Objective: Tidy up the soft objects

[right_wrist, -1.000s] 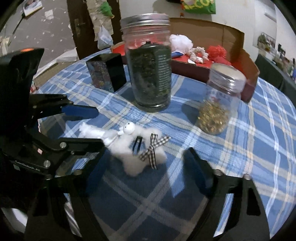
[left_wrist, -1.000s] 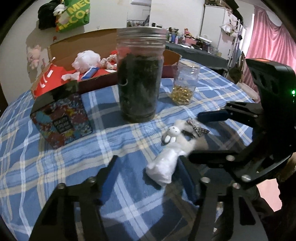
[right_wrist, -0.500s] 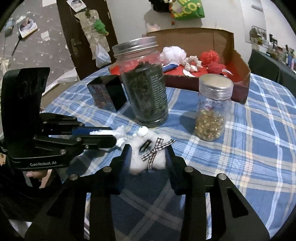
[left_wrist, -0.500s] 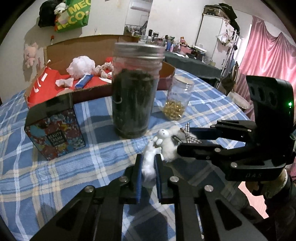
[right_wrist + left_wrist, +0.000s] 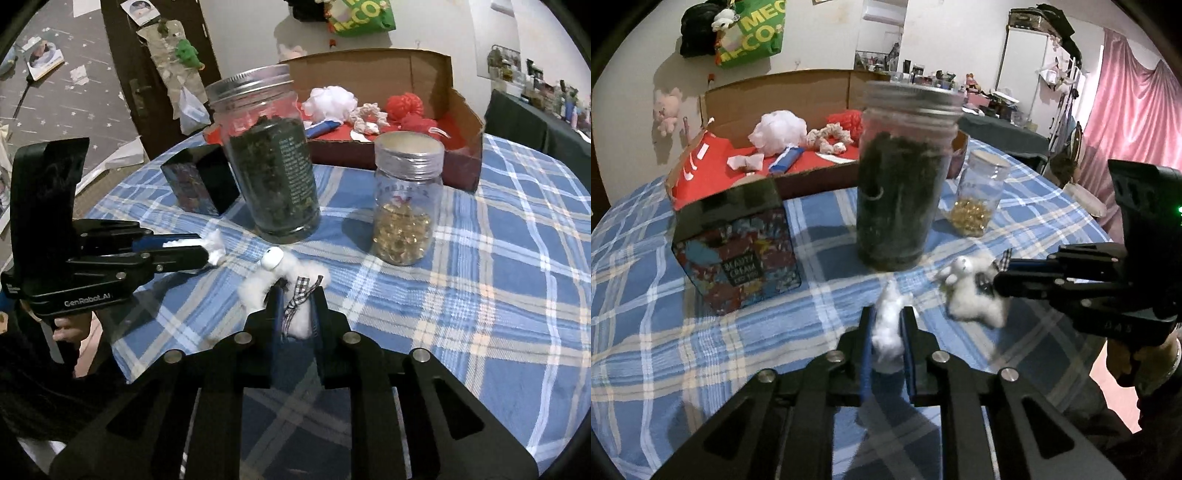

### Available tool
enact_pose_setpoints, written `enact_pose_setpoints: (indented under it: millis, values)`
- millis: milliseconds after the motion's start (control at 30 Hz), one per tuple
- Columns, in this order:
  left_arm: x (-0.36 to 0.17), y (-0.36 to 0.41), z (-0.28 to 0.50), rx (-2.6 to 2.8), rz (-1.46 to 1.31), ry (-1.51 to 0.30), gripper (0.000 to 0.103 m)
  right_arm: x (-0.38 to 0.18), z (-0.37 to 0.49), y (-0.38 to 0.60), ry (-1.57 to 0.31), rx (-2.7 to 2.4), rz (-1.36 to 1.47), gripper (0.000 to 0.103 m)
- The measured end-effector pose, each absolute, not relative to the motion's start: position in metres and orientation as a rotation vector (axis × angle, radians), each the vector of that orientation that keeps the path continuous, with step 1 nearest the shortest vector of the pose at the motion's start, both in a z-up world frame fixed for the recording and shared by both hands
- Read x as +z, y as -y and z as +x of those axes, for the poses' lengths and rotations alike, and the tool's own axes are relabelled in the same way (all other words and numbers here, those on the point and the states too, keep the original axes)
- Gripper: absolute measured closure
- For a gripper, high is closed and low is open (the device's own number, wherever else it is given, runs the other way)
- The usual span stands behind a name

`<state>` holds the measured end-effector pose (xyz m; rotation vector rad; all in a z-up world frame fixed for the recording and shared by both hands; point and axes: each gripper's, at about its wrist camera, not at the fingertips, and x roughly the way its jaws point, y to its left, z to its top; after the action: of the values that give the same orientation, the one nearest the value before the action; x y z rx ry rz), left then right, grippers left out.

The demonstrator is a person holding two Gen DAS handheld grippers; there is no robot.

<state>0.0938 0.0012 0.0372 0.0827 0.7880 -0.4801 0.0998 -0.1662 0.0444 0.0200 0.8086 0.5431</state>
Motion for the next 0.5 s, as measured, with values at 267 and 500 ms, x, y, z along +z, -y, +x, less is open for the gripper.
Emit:
enact_pose_setpoints:
  millis: [267,500]
  values:
    - [0.028,0.003,0.089,-0.475,0.114,-0.773,0.059,0.047,0.089,0.156,-0.778,0.521,-0.035,0.024]
    - [0.025,0.004,0.087,-0.465,0.142,-0.756,0.063,0.041,0.089,0.144,-0.770,0.483,-0.086,0.026]
